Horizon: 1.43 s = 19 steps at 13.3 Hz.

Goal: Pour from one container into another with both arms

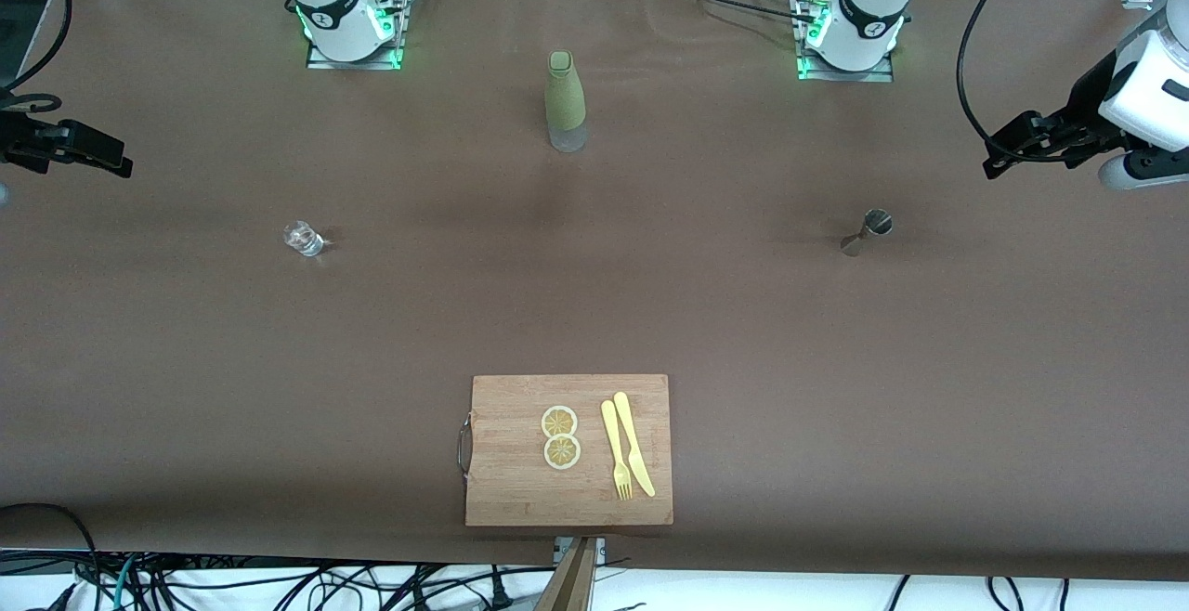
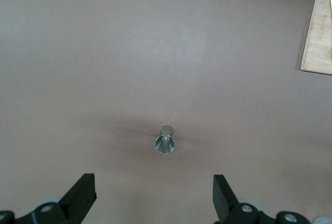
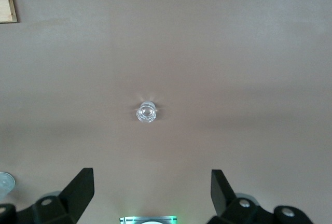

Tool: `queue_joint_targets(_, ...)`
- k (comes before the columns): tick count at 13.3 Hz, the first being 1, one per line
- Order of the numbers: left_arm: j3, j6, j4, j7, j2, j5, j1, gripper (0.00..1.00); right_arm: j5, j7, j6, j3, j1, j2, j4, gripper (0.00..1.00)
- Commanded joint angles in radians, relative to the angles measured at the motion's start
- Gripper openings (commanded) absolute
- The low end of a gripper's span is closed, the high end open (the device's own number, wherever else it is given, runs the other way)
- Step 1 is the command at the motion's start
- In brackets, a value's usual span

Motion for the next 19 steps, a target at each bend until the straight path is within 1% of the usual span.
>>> queue_joint_targets(1,0.011,0.001,0.004,-0.002,0.003,-0.004,-0.012,1.00,-0.008,0.006,0.004,0.005,-0.004,-0.004,0.002,1.00)
queue_joint_targets(19,0.009,0.001,0.009,-0.006,-0.005,0.014,-0.012,1.00,-0.005,0.001,0.003,0.004,-0.006,-0.004,0.002,1.00)
